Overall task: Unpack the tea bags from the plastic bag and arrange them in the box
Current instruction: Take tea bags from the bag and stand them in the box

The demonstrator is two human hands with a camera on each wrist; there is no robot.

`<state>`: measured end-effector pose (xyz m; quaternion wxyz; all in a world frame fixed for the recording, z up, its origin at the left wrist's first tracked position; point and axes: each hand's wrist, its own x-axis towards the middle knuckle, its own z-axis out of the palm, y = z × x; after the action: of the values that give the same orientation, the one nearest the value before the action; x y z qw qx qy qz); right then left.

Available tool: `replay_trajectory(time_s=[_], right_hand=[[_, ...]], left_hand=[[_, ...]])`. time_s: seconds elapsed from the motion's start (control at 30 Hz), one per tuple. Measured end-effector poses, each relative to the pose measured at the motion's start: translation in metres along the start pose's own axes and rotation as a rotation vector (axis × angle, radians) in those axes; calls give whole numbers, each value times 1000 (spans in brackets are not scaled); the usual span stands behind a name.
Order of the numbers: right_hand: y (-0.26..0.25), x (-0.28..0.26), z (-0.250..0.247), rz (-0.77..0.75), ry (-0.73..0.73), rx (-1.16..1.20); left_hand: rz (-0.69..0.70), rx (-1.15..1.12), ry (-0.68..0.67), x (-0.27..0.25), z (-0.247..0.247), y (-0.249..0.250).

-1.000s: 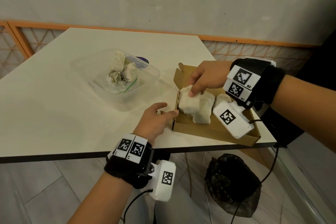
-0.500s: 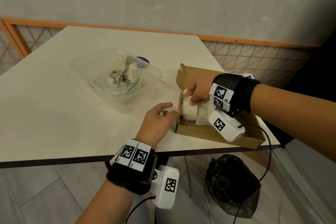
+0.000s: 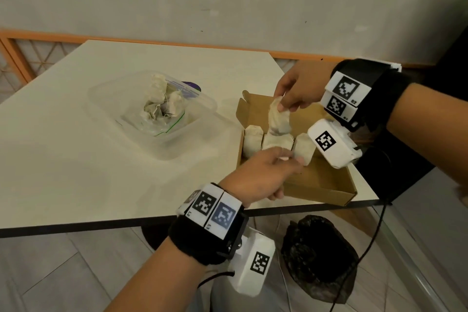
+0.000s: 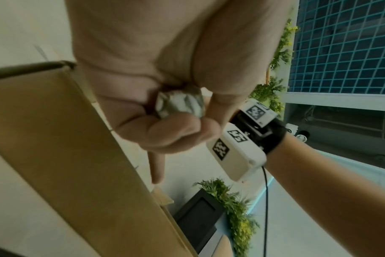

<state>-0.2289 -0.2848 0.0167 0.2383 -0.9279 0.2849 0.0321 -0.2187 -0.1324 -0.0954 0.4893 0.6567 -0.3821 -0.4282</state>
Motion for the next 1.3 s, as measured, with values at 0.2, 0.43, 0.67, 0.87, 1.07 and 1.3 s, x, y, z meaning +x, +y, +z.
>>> replay_trajectory(time_s=[0.2, 0.43, 0.67, 0.87, 1.07, 1.3], right_hand=[[7, 3, 4, 3, 46, -43], [9, -4, 3, -35, -14, -100], [3, -13, 32, -53, -229, -22], [12, 14, 77, 75, -293, 92], [7, 27, 72, 77, -180, 134], [-3, 12, 54, -13, -364, -35]], left_hand=[[99, 202, -130, -18, 6, 8], [357, -124, 198, -30, -18, 27], [30, -91, 483, -7, -56, -14], [-68, -92, 375, 1, -43, -39], [-66, -135, 367, 3, -42, -45], [-70, -207, 352, 5, -43, -48]])
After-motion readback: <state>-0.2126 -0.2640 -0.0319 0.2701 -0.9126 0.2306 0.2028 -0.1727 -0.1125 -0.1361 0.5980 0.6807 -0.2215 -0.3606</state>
